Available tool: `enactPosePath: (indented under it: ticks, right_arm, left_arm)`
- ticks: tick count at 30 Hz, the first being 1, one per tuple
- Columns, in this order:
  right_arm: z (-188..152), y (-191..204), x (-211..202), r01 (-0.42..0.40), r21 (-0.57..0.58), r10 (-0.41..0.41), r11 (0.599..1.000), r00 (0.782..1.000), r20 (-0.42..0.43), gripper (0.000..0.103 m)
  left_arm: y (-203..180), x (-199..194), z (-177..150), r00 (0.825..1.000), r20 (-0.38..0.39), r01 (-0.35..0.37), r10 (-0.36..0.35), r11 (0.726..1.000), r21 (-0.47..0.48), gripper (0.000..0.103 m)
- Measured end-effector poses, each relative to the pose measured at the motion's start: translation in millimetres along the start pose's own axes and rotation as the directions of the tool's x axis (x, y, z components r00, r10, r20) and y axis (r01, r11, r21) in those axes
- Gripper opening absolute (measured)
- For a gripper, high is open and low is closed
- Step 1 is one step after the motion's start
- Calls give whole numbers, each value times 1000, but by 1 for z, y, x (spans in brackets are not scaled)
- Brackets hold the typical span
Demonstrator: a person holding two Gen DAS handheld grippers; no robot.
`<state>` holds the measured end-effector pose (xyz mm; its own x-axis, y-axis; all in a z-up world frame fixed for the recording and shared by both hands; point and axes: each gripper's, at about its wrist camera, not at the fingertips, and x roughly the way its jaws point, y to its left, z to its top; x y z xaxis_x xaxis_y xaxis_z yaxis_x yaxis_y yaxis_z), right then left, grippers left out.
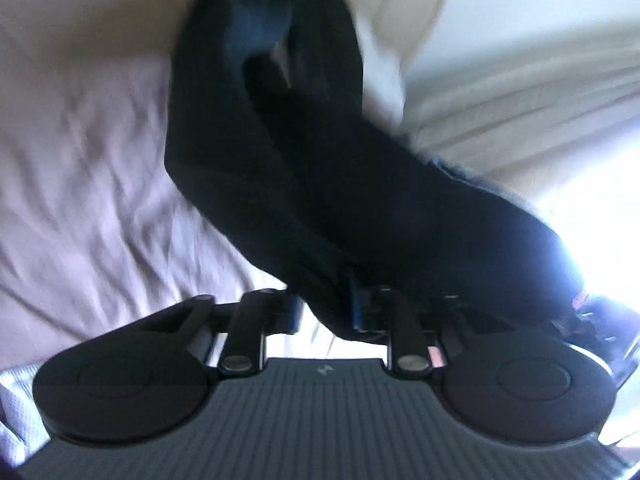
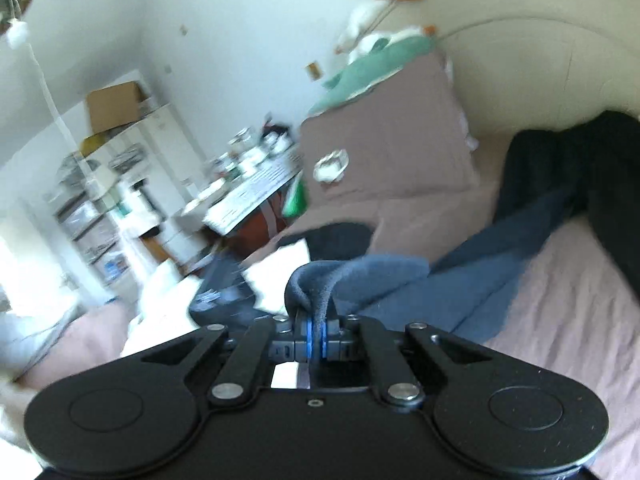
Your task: Fold clothes
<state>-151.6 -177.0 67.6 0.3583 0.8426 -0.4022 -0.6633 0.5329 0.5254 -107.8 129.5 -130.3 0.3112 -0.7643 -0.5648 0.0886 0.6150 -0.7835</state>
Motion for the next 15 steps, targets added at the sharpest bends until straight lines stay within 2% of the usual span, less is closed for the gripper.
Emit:
enactPosePath:
  ticks: [1, 2, 3, 4, 5, 6, 7, 9, 11, 13, 15]
  right_arm:
    - [-14, -10, 1, 4, 59, -2, 998, 999, -41, 6]
    - [-28, -20, 2, 11, 117, -1, 993, 997, -81, 6]
    - [-41, -29, 5, 25, 166, -4, 986, 992, -124, 6]
    - [-52, -37, 12, 65, 176, -33, 982, 984, -178, 6]
    - [-66, -45, 18, 123, 159, -84, 980, 969, -231, 6]
    - [-78, -52, 21, 170, 142, -127, 975, 954, -272, 6]
    - [-89, -59, 24, 207, 129, -160, 970, 939, -305, 6]
    - [-101, -69, 23, 207, 156, -150, 966, 937, -315, 6]
    - [-103, -71, 19, 182, 215, -112, 960, 947, -302, 6]
    - [-102, -70, 21, 174, 230, -101, 958, 950, -295, 6]
    - [-100, -67, 24, 166, 233, -91, 958, 949, -303, 7]
  left_arm:
    - [-6, 9, -3, 996, -26, -88, 90, 995, 52, 39]
    - [-11, 14, -6, 980, -15, -194, 197, 974, 114, 43]
    - [-15, 18, -8, 955, 6, -294, 297, 942, 163, 45]
    - [-16, 20, -10, 923, 36, -384, 384, 903, 192, 45]
    - [-18, 20, -12, 892, 72, -452, 447, 867, 211, 45]
    - [-21, 18, -14, 871, 114, -490, 477, 844, 217, 45]
    - [-25, 17, -15, 861, 145, -509, 488, 831, 227, 45]
    - [-38, 18, -17, 875, 172, -484, 453, 835, 261, 50]
    - [-52, 20, -20, 884, 196, -465, 424, 834, 297, 55]
    - [-70, 31, -21, 876, 216, -481, 430, 802, 353, 56]
    - [-87, 38, -28, 870, 216, -493, 443, 770, 405, 63]
